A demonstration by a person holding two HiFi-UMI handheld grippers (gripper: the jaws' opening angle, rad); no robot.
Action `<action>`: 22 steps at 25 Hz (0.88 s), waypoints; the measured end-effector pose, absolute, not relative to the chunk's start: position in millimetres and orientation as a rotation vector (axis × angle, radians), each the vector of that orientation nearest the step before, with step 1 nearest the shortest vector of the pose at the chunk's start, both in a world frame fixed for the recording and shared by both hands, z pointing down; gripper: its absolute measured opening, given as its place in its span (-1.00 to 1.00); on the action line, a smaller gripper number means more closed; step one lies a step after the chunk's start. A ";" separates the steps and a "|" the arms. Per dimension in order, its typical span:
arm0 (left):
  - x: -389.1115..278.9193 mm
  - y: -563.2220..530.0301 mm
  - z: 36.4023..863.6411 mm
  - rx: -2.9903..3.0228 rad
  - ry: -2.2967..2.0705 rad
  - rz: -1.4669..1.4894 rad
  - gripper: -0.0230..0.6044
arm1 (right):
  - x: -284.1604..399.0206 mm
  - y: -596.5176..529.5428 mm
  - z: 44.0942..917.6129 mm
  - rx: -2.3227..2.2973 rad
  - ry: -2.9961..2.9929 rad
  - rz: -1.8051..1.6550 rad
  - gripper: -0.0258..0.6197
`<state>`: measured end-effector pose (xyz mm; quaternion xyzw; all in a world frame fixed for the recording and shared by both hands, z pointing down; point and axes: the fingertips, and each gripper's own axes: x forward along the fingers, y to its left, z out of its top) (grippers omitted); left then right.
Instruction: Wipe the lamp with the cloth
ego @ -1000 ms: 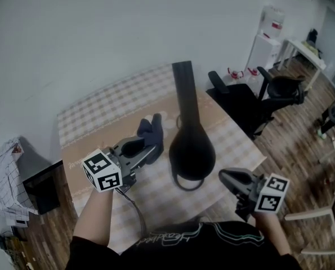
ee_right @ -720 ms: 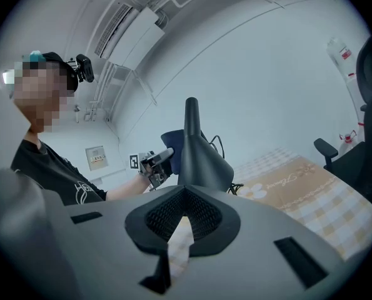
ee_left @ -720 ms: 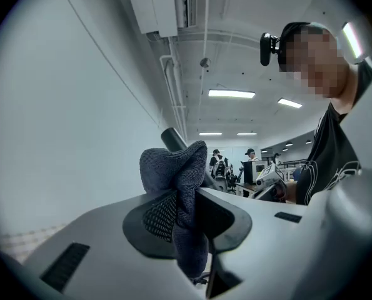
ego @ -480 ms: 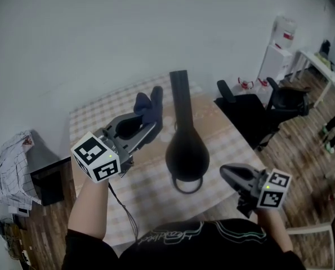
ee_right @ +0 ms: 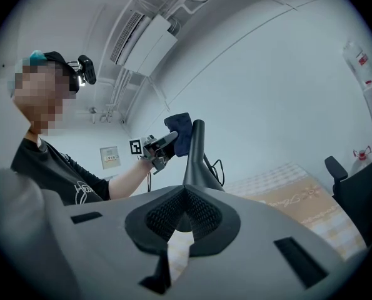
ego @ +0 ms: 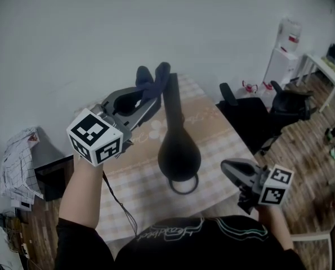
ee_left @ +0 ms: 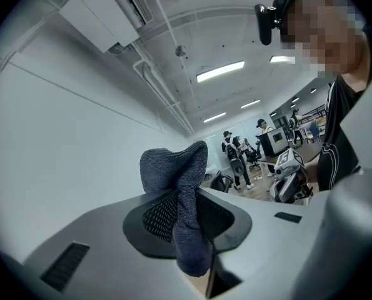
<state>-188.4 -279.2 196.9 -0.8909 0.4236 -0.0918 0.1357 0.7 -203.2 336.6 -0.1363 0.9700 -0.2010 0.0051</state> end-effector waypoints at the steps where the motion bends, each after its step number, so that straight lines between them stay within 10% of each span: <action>1: -187.5 -282.8 195.0 -2.564 1.237 -0.286 -0.70 | 4.0 -205.9 336.7 -0.428 3.034 -0.630 -0.89; 22: -155.9 -302.7 209.1 -2.440 1.217 -0.617 -0.70 | 33.1 -226.3 345.2 -0.359 3.016 -0.680 -0.89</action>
